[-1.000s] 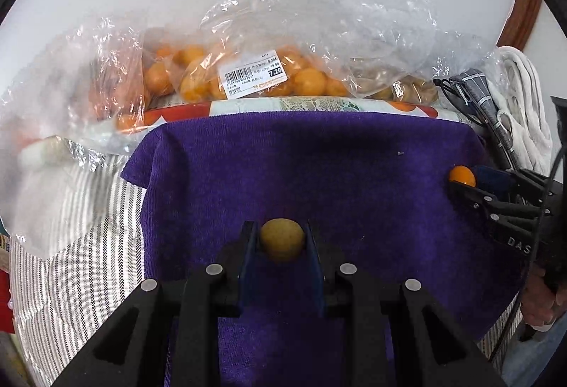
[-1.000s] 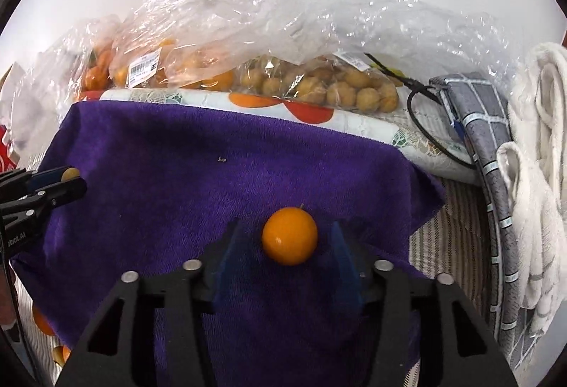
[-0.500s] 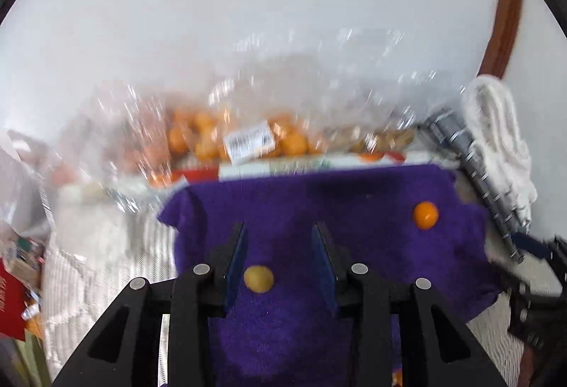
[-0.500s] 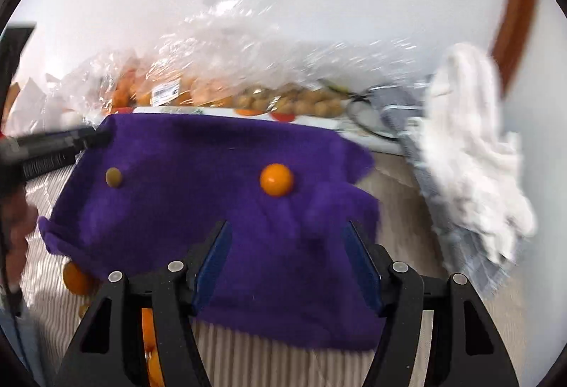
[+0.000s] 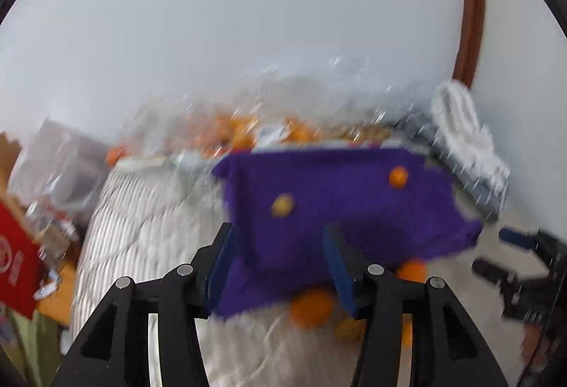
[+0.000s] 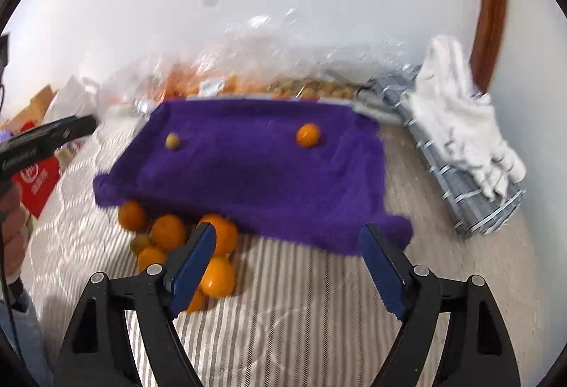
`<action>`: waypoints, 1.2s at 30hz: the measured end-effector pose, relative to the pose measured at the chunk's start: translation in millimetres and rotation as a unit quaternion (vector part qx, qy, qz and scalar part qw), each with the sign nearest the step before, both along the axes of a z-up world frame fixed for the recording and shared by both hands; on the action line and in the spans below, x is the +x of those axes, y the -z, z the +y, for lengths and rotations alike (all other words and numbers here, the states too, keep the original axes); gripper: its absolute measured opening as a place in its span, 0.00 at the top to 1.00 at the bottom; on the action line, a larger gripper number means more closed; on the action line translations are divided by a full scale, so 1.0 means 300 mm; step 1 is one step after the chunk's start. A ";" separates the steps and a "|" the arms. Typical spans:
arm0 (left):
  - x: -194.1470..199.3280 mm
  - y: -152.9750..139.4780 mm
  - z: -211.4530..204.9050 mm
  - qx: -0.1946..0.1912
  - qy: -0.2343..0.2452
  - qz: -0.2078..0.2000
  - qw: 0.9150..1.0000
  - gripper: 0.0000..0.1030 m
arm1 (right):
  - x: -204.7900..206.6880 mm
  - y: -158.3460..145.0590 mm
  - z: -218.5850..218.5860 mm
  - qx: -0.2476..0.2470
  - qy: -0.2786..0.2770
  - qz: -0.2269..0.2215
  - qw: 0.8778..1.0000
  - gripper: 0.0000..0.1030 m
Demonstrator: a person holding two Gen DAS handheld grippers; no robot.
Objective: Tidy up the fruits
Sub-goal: 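Grasp an orange with right gripper while left gripper grasps a large mandarin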
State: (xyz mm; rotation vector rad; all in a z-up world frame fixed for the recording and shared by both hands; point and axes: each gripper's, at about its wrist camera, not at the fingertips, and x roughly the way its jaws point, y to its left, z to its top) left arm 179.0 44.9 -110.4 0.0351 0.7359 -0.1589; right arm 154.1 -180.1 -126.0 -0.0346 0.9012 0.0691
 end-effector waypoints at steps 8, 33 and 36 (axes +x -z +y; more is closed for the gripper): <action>-0.143 0.194 0.120 -0.005 -0.044 0.063 0.997 0.53 | -0.030 0.151 0.117 0.021 -0.058 0.036 0.997 0.45; -0.067 0.239 -0.054 -0.042 0.002 0.089 0.995 0.53 | -0.033 0.230 -0.044 0.029 -0.033 0.042 0.998 0.69; -0.015 0.271 -0.065 -0.042 -0.001 0.101 0.994 0.53 | -0.031 0.238 -0.046 0.026 -0.038 0.031 0.998 0.69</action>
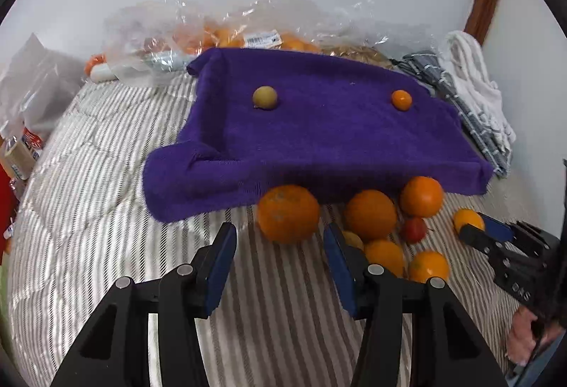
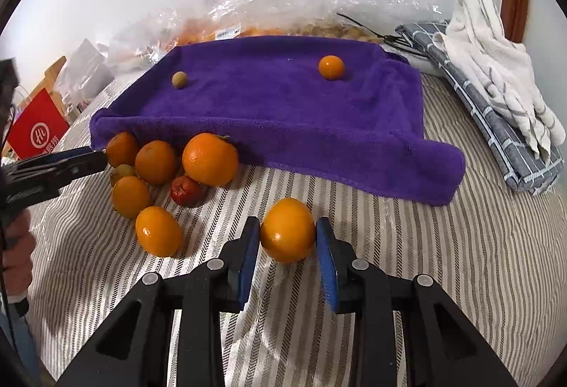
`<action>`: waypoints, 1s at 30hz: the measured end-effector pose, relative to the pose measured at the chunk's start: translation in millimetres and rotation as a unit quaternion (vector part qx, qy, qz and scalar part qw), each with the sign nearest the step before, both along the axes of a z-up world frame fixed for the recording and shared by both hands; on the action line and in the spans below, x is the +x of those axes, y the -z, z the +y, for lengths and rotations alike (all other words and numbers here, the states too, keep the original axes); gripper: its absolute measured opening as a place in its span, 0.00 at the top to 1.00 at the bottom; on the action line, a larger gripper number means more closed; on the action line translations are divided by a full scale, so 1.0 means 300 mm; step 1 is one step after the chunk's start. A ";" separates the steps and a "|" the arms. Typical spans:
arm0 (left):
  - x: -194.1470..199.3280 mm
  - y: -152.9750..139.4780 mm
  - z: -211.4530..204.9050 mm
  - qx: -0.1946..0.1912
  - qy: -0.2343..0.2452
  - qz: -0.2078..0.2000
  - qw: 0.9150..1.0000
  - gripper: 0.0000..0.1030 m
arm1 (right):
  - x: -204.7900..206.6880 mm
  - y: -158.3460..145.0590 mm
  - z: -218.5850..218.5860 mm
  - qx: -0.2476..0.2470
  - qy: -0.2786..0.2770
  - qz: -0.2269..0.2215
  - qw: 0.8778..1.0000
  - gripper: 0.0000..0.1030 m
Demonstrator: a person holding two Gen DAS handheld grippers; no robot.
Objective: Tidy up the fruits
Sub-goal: 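Grasp an orange with right gripper while left gripper grasps a large mandarin, then lift both held fruits and carry them over the purple towel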
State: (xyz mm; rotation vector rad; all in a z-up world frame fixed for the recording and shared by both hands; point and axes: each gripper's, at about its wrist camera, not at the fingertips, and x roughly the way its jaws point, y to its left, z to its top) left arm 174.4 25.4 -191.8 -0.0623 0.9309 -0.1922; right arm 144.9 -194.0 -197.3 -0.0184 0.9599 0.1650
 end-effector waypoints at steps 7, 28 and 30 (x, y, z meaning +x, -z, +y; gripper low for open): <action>0.049 0.049 -0.003 -0.017 0.008 0.001 1.000 0.53 | 0.018 0.033 -0.006 0.013 0.007 -0.005 1.000 0.62; 0.033 0.035 0.017 -0.026 0.012 -0.034 0.999 0.62 | -0.018 0.019 -0.009 0.004 0.014 -0.019 1.000 0.69; 0.021 0.022 0.024 -0.032 0.010 -0.048 0.998 0.62 | -0.027 0.010 -0.022 0.017 0.017 -0.026 0.999 0.69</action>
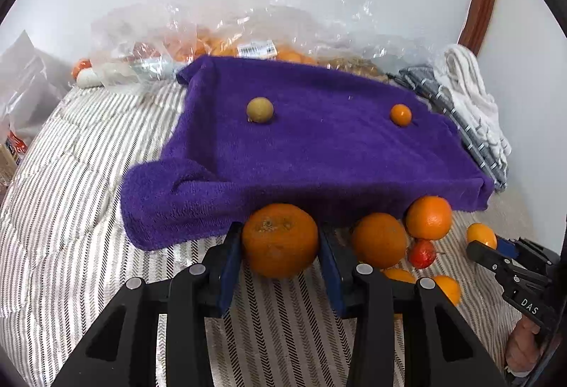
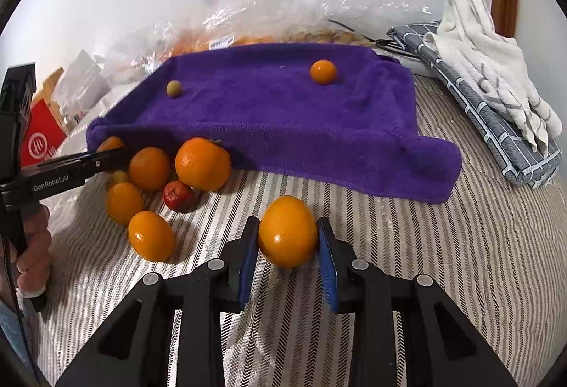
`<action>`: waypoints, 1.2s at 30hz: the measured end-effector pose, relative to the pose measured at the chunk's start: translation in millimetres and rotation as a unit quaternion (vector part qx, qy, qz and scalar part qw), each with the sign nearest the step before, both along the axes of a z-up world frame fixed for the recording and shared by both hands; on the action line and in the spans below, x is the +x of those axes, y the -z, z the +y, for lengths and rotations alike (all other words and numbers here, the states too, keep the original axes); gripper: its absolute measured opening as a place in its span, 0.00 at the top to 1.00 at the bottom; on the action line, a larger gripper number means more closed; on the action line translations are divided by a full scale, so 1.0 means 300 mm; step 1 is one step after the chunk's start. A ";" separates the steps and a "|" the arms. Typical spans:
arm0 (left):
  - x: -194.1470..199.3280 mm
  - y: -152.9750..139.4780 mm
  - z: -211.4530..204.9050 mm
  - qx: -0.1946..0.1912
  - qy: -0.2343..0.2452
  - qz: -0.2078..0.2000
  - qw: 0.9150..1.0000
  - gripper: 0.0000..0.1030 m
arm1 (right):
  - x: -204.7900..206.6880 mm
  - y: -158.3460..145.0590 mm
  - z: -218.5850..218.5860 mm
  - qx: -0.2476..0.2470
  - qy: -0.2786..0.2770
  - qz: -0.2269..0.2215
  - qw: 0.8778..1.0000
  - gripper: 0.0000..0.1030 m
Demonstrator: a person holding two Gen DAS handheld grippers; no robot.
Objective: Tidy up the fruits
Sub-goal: 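Lift both held fruits and carry them over the purple towel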
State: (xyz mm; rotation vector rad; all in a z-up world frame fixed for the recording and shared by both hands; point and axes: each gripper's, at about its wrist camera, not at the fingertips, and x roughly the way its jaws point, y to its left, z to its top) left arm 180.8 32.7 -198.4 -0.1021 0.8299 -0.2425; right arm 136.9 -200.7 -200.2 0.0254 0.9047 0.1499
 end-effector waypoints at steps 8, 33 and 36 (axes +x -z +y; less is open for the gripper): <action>-0.033 -0.049 -0.008 0.008 0.012 -0.049 0.999 0.62 | -0.019 -0.025 -0.054 0.052 0.012 -0.020 0.998 0.69; 0.045 -0.393 0.031 0.009 -0.012 -0.112 0.994 0.62 | 0.199 -0.363 -0.026 0.047 0.036 -0.103 0.993 0.69; 0.109 -0.381 -0.002 0.004 -0.019 -0.120 0.993 0.62 | 0.281 -0.363 -0.022 0.042 0.048 -0.114 0.991 0.69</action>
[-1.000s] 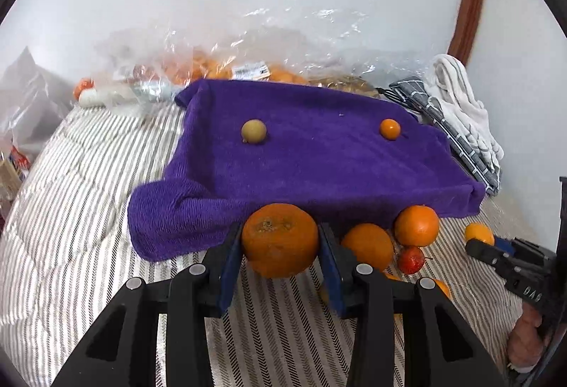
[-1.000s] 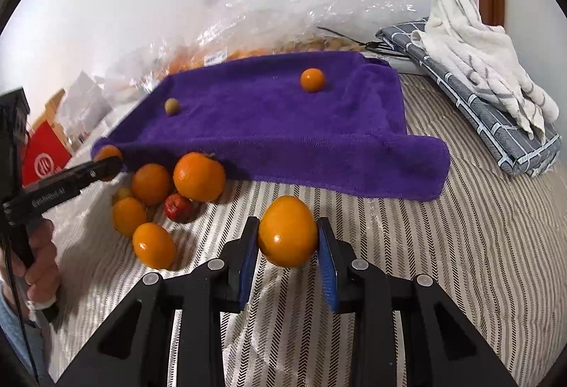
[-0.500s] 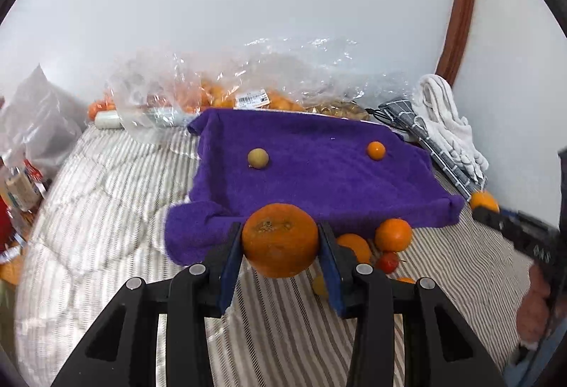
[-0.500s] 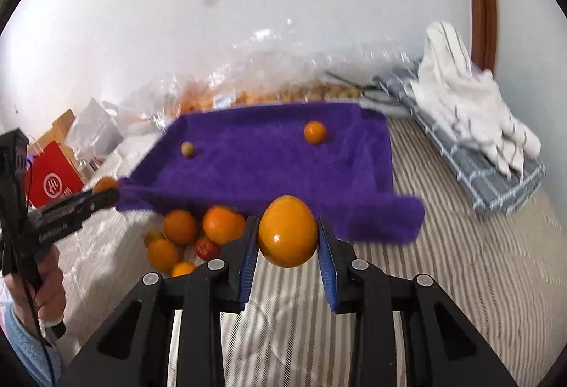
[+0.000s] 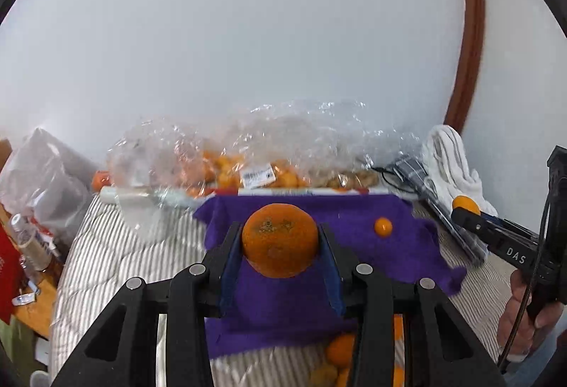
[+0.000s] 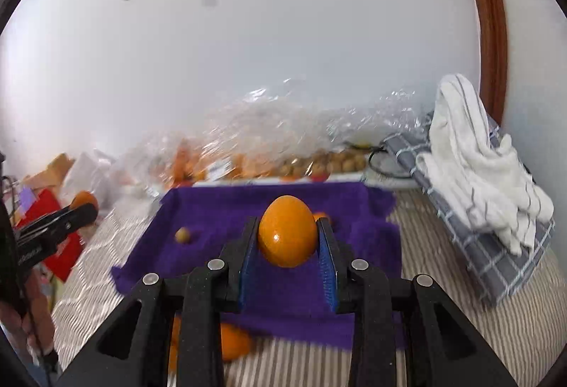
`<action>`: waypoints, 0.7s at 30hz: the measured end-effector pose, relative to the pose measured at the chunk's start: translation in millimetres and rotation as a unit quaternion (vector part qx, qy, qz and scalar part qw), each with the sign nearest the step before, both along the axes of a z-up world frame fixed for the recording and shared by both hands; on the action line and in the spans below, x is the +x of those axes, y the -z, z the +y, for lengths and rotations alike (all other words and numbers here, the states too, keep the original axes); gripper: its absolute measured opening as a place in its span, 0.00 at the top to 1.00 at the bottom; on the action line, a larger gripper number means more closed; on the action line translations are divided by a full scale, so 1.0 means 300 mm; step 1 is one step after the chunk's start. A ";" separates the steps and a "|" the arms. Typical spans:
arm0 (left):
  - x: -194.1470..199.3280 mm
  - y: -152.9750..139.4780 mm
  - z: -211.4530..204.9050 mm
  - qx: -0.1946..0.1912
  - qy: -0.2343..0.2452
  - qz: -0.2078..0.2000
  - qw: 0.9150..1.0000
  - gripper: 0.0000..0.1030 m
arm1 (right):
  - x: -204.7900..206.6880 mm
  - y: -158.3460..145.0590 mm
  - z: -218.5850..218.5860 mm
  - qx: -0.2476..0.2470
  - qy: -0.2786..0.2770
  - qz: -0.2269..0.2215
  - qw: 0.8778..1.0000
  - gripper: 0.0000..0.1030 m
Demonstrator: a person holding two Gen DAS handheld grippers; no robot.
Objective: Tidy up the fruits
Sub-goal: 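Lift both held fruits and carry them over the purple towel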
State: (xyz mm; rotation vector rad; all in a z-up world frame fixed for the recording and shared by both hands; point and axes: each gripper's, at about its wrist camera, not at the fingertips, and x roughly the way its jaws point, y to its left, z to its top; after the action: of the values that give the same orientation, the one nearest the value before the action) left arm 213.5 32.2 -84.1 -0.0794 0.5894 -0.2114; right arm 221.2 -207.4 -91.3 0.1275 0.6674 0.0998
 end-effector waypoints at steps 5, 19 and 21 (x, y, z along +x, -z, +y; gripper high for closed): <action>0.072 0.088 -0.025 -0.011 -0.009 -0.007 1.000 0.62 | 0.082 0.064 0.007 0.009 -0.004 0.004 1.000 0.69; 0.137 0.276 -0.015 0.006 -0.024 0.033 0.999 0.62 | 0.144 0.233 -0.038 -0.008 -0.005 0.054 0.998 0.69; 0.145 0.286 -0.020 0.013 -0.027 0.039 0.999 0.62 | 0.152 0.254 -0.043 -0.011 -0.001 0.064 0.998 0.69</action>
State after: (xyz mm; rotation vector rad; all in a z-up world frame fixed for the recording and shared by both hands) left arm 256.9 26.3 -170.1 -0.0792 0.6671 -0.1482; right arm 266.9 -220.3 -167.5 0.1125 0.7957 0.0858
